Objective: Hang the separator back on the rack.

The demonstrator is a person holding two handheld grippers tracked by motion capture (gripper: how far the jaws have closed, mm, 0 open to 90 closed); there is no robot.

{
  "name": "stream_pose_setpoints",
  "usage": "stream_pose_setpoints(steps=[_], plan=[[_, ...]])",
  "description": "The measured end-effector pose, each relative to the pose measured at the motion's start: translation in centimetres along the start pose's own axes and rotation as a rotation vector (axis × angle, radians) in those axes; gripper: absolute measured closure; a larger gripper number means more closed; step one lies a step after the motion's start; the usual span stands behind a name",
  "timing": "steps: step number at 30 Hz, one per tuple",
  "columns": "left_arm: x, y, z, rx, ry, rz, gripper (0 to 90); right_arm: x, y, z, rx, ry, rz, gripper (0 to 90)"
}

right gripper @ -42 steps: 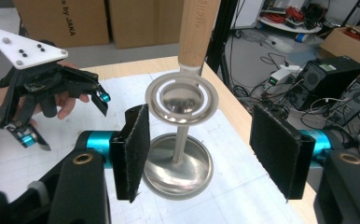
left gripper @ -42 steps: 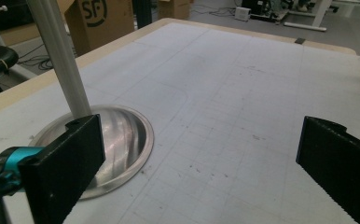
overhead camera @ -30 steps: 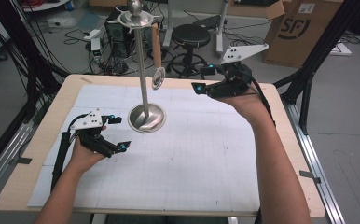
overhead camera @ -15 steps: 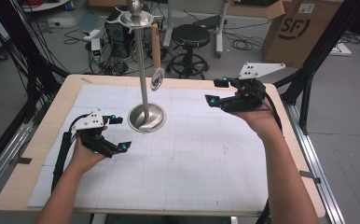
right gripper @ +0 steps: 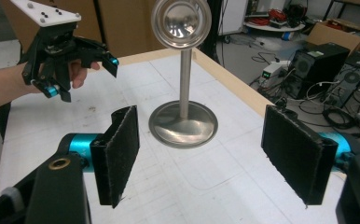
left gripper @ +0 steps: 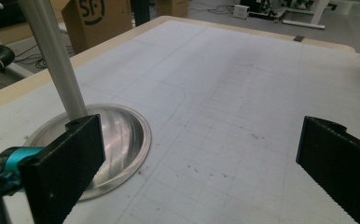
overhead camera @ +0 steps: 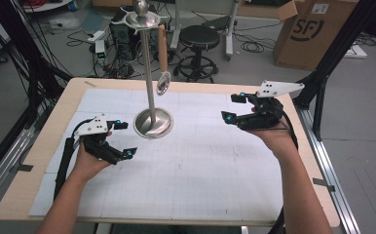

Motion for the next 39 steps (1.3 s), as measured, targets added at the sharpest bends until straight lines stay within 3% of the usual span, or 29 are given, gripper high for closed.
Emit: stream_pose_setpoints(steps=[15, 31, 35, 39], plan=[[0.0, 0.0, -0.1, -0.002, 0.007, 0.003, 1.7, 1.0, 4.7, 0.9, 0.052, -0.040, -0.012, 23.1], [0.5, 0.2, -0.2, 0.002, 0.012, 0.014, 1.7, 2.6, 10.5, 1.8, 0.111, -0.050, 0.009, 18.2], [0.7, 0.3, -0.4, 0.014, 0.016, 0.029, 1.7, 2.9, 11.2, 1.7, 0.147, -0.048, -0.010, 15.8], [0.5, 0.2, -0.4, 0.009, 0.018, 0.018, 1.7, 3.3, 11.8, 1.9, 0.153, -0.052, 0.014, 15.3]])
Point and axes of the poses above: each handheld gripper's, and its own axes: x roughly forward along the jaws, y roughly out of its underside, z roughly to its left, the point moved 8 cm from there along x, roughly forward along the jaws, and after that the axes turned 10 degrees about z, right-handed, at the moved point
